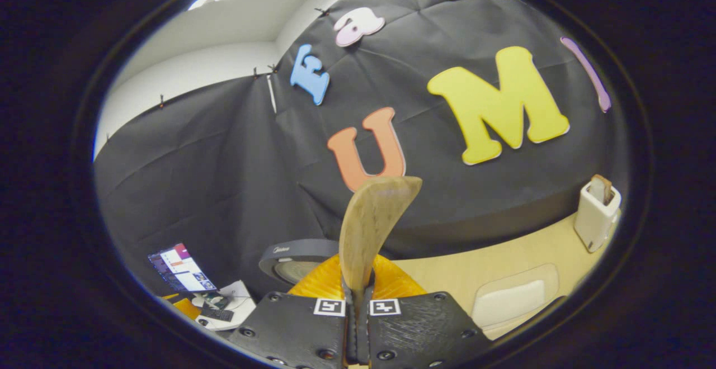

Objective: Close the left gripper, press the button to open the rice cooker; take a wooden spoon from the chopstick holder with the right hand, scoop a spoonful of rice and pour it into the rice cooker, then put the wooden spoon back into the chopstick holder.

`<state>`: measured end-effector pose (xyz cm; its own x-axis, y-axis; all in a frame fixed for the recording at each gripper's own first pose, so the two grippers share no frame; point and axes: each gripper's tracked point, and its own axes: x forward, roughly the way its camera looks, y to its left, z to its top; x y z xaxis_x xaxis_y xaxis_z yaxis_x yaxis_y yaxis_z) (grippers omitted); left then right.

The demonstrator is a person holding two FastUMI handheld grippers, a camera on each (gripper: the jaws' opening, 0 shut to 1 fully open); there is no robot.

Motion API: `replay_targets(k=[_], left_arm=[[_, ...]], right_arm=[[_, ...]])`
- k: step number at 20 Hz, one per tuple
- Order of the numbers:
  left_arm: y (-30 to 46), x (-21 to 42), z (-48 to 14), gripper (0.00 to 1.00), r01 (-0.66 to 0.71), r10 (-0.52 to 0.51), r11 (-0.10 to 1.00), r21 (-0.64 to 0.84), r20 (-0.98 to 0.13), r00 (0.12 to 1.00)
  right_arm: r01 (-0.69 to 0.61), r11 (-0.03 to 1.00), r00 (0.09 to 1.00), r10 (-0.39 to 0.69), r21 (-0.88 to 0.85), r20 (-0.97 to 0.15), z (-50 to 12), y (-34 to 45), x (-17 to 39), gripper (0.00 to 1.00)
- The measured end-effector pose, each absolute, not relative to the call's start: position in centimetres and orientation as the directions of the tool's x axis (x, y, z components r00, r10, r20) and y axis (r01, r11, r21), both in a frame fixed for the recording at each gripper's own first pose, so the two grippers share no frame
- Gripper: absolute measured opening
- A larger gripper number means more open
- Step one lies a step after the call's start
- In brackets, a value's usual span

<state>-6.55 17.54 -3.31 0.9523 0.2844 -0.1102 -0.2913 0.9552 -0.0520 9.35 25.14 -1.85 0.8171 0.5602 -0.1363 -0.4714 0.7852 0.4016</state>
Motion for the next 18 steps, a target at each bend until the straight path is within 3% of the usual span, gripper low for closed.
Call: replay_targets(k=[5, 12, 18], left_arm=[[10.2, -2.6, -1.8, 0.98, -0.134, 0.13, 0.99, -0.036, -0.089, 0.987], [-2.2, 1.0, -1.6, 0.98, 0.096, -0.099, 0.995, -0.037, -0.092, 0.991], [-7.8, 2.9, -3.0, 0.98, 0.153, -0.157, 0.987, -0.045, -0.136, 0.978]], right_arm=[[-0.327, 0.855, 0.897, 0.415, 0.401, -0.154, -0.8, 11.9, 10.4, 0.0], [-0.038, 0.92, 0.956, 0.148, 0.391, -0.255, -5.2, -7.5, 9.7, 0.01], [0.15, 0.904, 0.947, -0.015, 0.401, -0.321, -9.8, -19.0, 10.3, 0.01]])
